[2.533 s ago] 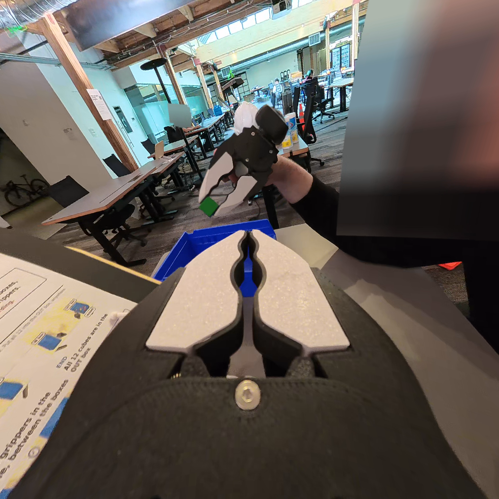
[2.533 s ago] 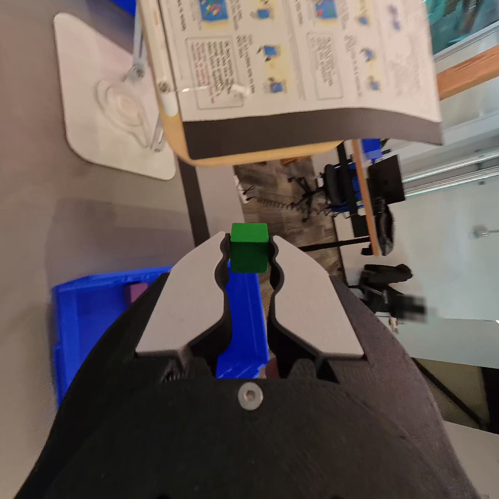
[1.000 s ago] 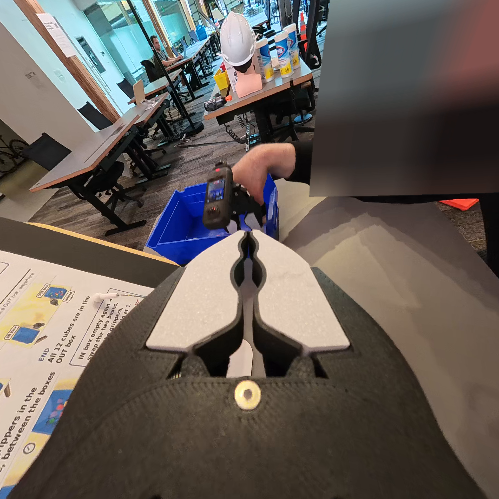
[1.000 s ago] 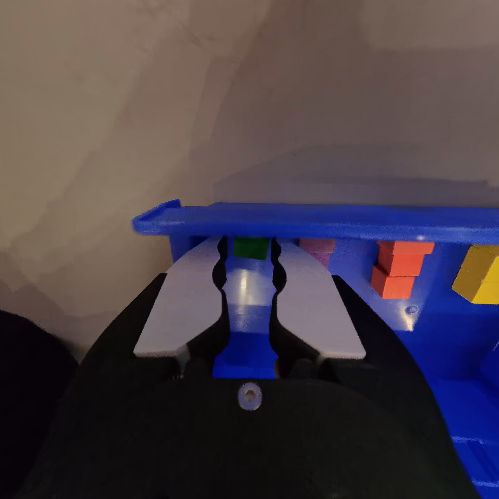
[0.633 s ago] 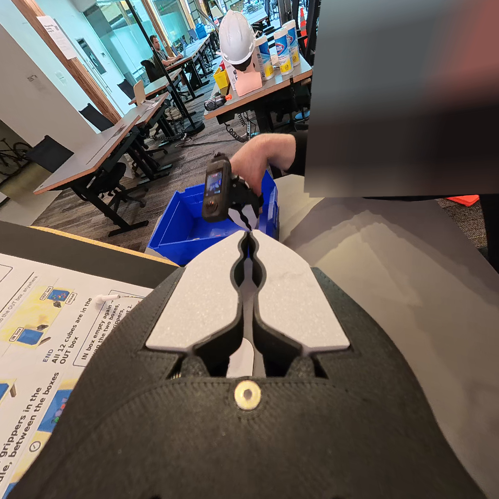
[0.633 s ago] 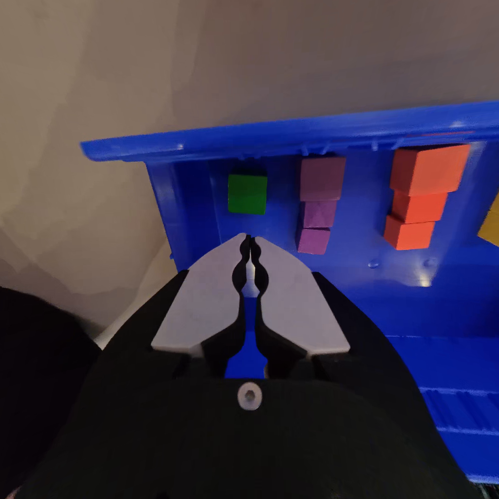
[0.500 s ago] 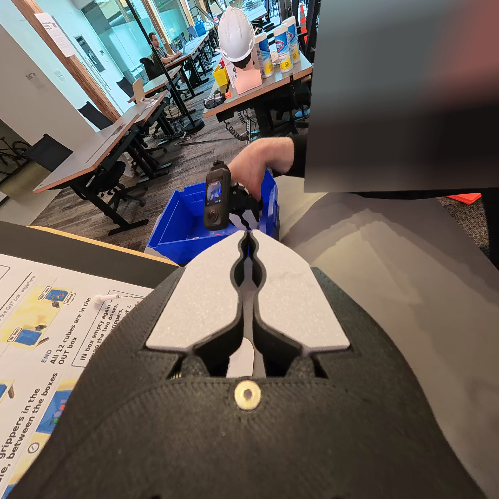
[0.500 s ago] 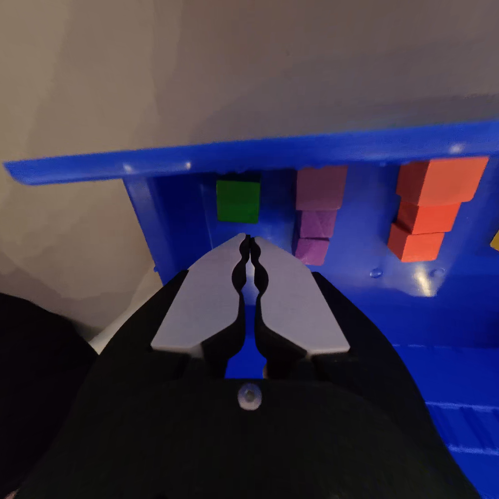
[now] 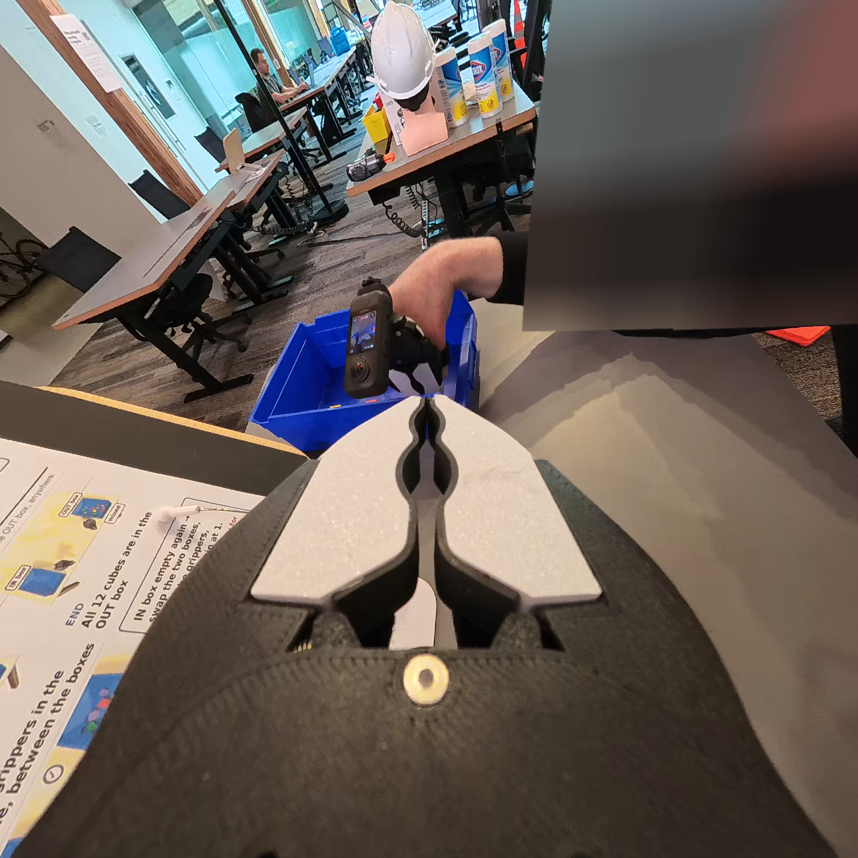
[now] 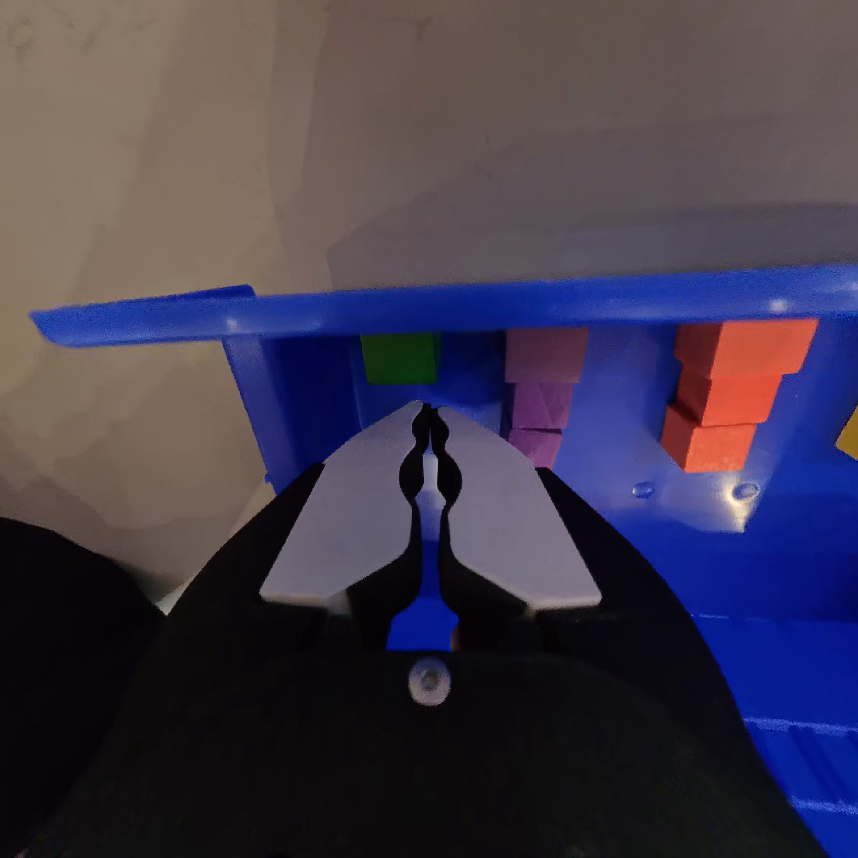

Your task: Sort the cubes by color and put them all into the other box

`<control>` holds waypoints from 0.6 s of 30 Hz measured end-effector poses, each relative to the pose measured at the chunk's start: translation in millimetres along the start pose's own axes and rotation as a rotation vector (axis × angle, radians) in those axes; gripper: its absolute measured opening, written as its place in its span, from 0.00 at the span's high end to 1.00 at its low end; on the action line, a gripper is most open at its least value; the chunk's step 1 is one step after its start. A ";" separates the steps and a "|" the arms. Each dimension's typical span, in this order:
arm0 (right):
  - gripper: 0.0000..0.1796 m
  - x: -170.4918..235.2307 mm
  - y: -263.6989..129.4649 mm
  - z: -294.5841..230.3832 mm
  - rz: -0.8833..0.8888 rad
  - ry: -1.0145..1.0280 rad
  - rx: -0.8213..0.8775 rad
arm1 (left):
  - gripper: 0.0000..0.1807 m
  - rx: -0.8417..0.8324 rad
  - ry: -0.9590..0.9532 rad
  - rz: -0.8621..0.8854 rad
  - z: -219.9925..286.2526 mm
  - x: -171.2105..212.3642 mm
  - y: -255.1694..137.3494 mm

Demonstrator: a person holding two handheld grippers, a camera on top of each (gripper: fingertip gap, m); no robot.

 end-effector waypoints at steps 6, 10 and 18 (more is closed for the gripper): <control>1.00 5.3 -12.7 0.7 0.014 0.014 0.029 | 1.00 -0.014 0.005 -0.004 -1.2 -0.4 -2.0; 1.00 10.6 -28.2 -0.1 0.030 0.027 0.068 | 1.00 -0.029 0.012 -0.021 -1.6 2.2 -3.5; 1.00 14.3 -79.2 -36.9 0.134 -0.024 0.109 | 1.00 -0.135 0.033 -0.056 -5.4 3.4 -37.9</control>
Point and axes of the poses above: each gripper's, where its closed fingertips meet, y out along the fingers, x out of its underside, z = x × y across the jaws, the point moved 1 cm from there along -y, back along the fingers, and after that the axes turned 1 degree about y, right-handed, at the moved point
